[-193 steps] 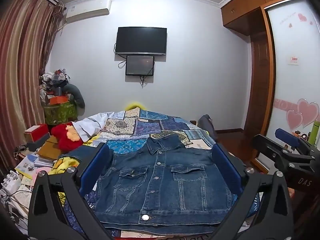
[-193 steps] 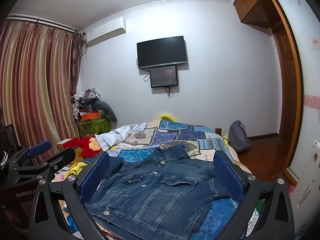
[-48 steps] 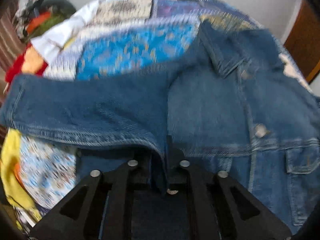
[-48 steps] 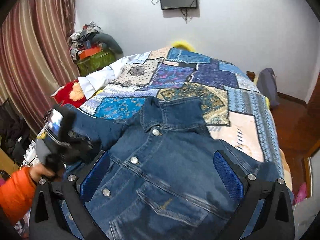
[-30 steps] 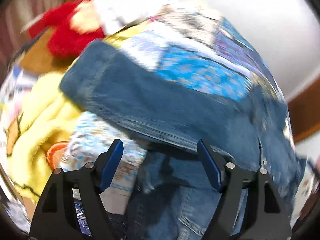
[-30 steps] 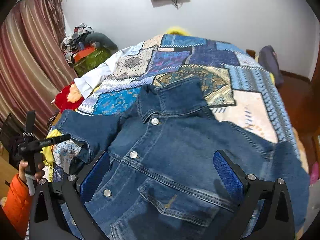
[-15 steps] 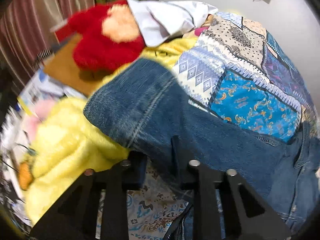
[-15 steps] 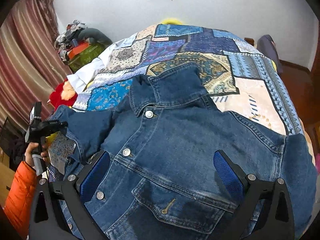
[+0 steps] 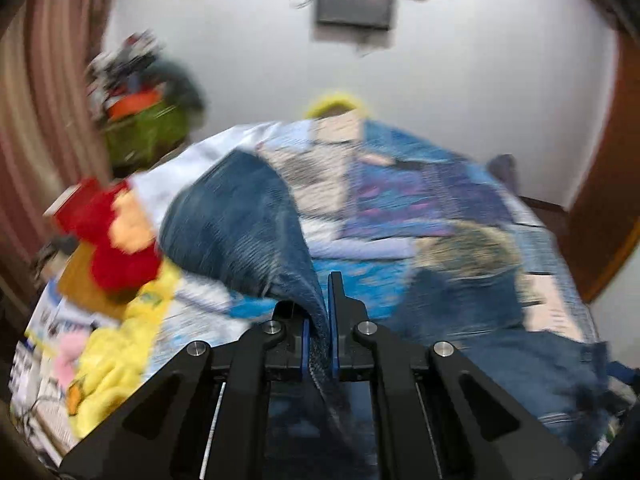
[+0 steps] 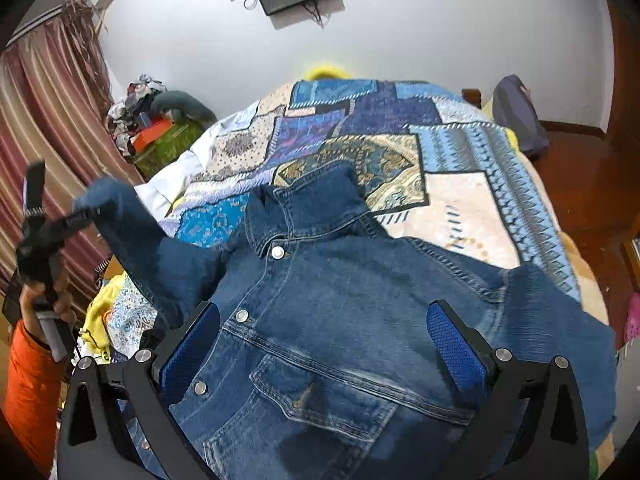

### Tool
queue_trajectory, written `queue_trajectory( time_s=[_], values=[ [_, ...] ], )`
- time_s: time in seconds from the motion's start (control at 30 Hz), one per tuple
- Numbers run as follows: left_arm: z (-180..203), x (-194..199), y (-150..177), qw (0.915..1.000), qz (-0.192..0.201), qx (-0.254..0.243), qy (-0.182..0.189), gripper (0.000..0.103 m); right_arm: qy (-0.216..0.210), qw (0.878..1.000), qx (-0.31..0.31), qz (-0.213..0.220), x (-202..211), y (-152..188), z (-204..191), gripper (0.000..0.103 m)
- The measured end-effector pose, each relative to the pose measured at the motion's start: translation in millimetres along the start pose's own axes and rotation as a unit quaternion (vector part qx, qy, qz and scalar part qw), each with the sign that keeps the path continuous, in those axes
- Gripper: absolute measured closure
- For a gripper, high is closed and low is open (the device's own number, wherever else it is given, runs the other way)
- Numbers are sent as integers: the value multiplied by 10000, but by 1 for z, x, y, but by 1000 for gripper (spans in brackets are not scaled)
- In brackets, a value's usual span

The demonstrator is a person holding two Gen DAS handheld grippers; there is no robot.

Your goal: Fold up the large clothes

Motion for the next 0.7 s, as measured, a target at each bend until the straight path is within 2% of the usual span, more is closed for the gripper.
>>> queue_trajectory(
  time_s=[0.1, 0.23, 0.3, 0.4, 0.47, 0.5, 0.6, 0.7],
  values=[
    [56, 1, 3, 9981, -46, -363, 491, 98, 62, 9999, -25, 78, 14, 5, 10, 0],
    [126, -15, 34, 9903, -325, -1077, 819, 98, 174, 9997, -133, 119, 32, 14, 28, 0],
    [158, -30, 60, 9817, -670, -1466, 1011, 98, 260, 9994, -173, 151, 40, 18, 36, 0],
    [198, -49, 105, 9646, -1209, -2021, 1184, 98, 350, 9989, -238, 197, 53, 24, 49, 0],
    [214, -59, 133, 9532, -1540, -2278, 1255, 98, 359, 9988, -293, 176, 59, 26, 55, 0],
    [219, -61, 142, 9503, -1629, -2330, 1269, 98, 348, 9988, -314, 144, 60, 28, 57, 0],
    [220, -57, 152, 9490, -1657, -2369, 1256, 92, 245, 9989, -398, -14, 54, 34, 59, 0],
    [210, -46, 153, 9461, -1775, -2312, 1410, 76, 111, 9988, -435, -211, 38, 35, 55, 0]
  ],
)
Point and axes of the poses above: each gripper's, at about its wrist camera, not at the fingertips, and x roughly against the way its jaws point, z to its right, y to its underside, the point moved 6 cm from there along -x, roughly the way its jaws point, and after that the axes turned 9 degrees about -z, right-handed, at the moved point
